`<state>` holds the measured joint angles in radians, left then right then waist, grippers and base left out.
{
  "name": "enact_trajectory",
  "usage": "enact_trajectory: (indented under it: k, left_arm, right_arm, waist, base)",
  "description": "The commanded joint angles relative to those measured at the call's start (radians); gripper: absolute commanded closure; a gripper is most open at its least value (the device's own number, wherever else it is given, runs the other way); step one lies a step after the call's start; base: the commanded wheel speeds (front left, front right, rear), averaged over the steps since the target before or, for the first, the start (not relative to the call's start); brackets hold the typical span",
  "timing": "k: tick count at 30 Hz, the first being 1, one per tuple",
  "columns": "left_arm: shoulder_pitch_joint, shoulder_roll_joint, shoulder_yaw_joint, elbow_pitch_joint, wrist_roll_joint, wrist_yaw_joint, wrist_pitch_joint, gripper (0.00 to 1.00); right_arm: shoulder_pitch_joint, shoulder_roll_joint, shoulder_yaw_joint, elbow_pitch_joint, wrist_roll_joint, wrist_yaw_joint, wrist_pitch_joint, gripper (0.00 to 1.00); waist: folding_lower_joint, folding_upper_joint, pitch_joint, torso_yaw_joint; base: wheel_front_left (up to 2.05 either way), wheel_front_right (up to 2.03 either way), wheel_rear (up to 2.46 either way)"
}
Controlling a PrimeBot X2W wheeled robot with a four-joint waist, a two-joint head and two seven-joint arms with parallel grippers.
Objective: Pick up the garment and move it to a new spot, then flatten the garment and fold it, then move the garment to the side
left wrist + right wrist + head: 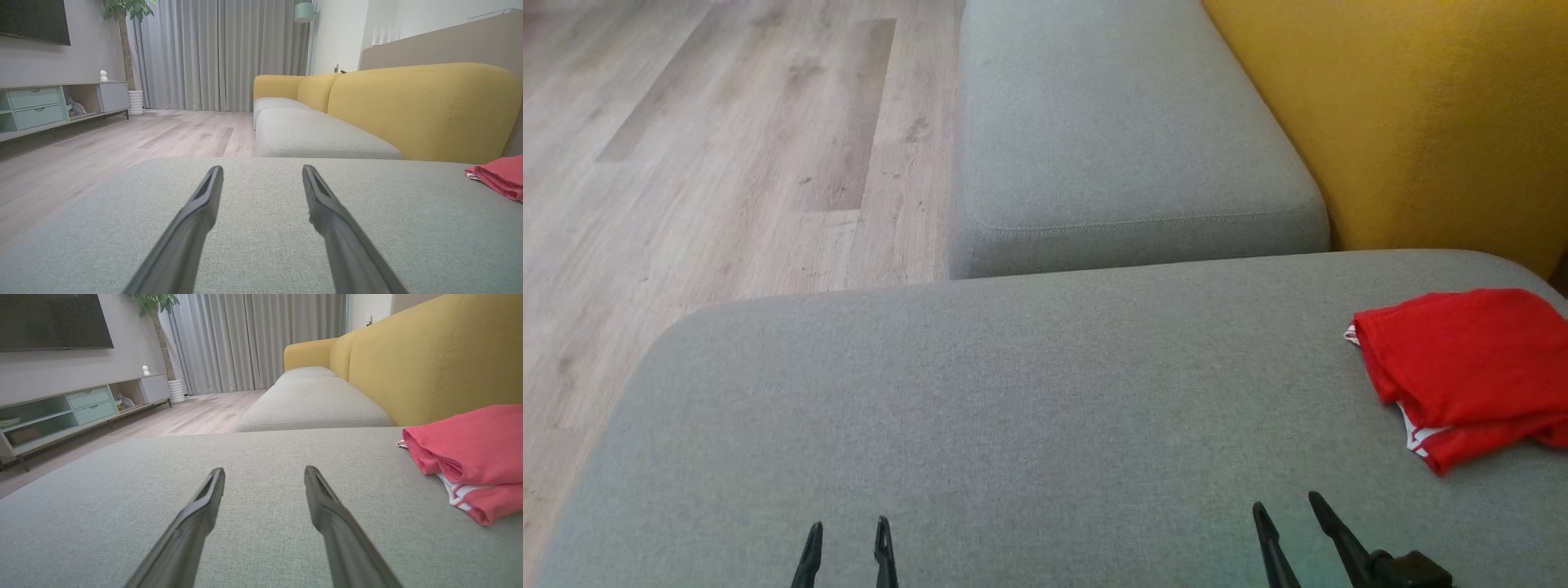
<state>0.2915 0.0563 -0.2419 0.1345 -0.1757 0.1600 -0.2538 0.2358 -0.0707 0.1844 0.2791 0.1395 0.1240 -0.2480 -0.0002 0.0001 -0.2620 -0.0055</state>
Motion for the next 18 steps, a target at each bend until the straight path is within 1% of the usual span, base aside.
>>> enact_trajectory:
  k: [1,5,6,10,18]
  left_arm:
    - [-0.053,-0.006,0.037,-0.024,0.006,0.006,-0.008,0.00]
    - [-0.054,-0.006,0.035,-0.018,0.012,0.007,-0.008,0.00]
    - [0.000,0.000,0.003,0.012,0.003,0.005,0.000,1.00]
    - [0.010,0.000,0.004,0.053,0.005,0.007,0.007,1.00]
    - [-0.013,0.003,0.022,0.051,-0.091,-0.010,0.025,1.00]
  right_arm:
    - [-0.056,0.001,0.012,-0.032,-0.002,0.007,-0.014,0.00]
    - [-0.052,0.005,0.003,-0.032,-0.002,0.007,-0.014,0.00]
    - [0.000,0.006,-0.016,0.000,0.000,0.000,0.000,1.00]
    - [0.022,0.006,-0.014,0.052,0.003,0.000,0.002,1.00]
    - [-0.002,0.007,-0.032,0.046,0.097,0.000,0.026,1.00]
  waist:
    - [0.0002,-0.0001,-0.005,-0.005]
    - [0.0002,-0.0001,-0.009,-0.009]
    - [0.0002,-0.0001,-0.010,-0.010]
    - [0.0002,-0.0001,-0.010,-0.010]
    - [0.0002,-0.0001,0.008,-0.009]
  base:
    - [0.00,0.00,0.00]
    - [0.00,0.00,0.00]
    - [0.00,0.00,0.00]
    - [0.00,0.00,0.00]
    - [0.00,0.00,0.00]
